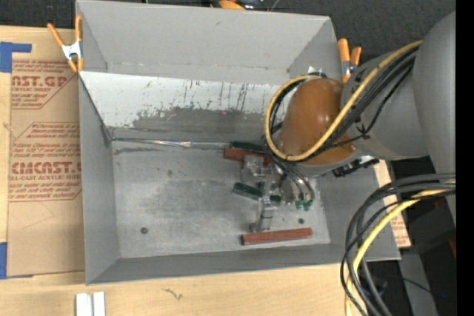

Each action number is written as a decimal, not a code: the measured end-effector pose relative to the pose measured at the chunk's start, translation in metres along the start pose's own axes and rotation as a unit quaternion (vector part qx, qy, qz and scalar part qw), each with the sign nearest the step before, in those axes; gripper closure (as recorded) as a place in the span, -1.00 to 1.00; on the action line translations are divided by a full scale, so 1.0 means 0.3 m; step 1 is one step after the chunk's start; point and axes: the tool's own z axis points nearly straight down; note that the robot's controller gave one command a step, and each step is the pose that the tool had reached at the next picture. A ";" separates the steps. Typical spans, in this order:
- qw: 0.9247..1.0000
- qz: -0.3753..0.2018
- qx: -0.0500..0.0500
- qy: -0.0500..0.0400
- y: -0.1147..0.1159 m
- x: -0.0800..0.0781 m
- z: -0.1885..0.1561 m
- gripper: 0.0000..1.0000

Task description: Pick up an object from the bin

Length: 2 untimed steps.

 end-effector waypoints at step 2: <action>1.000 -0.001 0.001 -0.005 0.032 0.018 -0.507 1.00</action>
Offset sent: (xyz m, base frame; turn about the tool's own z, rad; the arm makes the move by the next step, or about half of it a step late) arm 0.0000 0.0000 0.0000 0.0000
